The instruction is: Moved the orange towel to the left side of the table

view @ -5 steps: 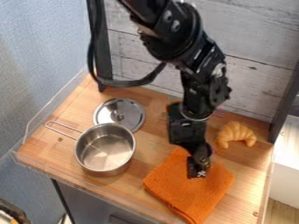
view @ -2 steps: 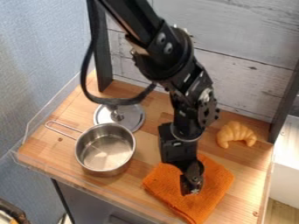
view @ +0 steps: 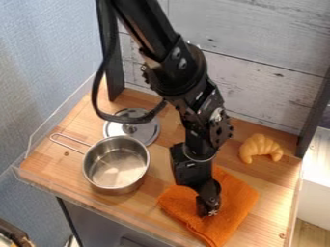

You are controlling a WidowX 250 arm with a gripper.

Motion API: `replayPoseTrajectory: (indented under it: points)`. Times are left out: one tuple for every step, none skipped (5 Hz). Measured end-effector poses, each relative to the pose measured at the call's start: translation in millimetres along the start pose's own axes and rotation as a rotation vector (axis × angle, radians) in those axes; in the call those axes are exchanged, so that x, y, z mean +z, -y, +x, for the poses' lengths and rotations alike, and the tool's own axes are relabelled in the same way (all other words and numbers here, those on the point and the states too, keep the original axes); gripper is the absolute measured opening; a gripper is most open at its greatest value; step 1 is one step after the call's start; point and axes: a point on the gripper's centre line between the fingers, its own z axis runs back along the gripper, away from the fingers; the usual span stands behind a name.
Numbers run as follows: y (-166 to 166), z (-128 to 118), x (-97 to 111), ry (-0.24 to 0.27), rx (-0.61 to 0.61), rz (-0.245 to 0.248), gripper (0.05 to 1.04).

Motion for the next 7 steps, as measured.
replayPoseTrajectory:
  points:
    - [9,-4,-3,-0.003,0.021,-0.009,1.0]
    - [22,-6,-5,-0.002,0.049,-0.023,1.0]
    - [39,-6,-5,0.005,0.087,-0.039,1.001]
    - [58,-2,-5,0.015,0.122,-0.057,1.001]
    - [73,1,-5,0.017,0.165,-0.065,1.001]
    - [90,3,-6,0.015,0.201,-0.078,1.001]
    - [104,10,-5,0.019,0.242,-0.1,1.001]
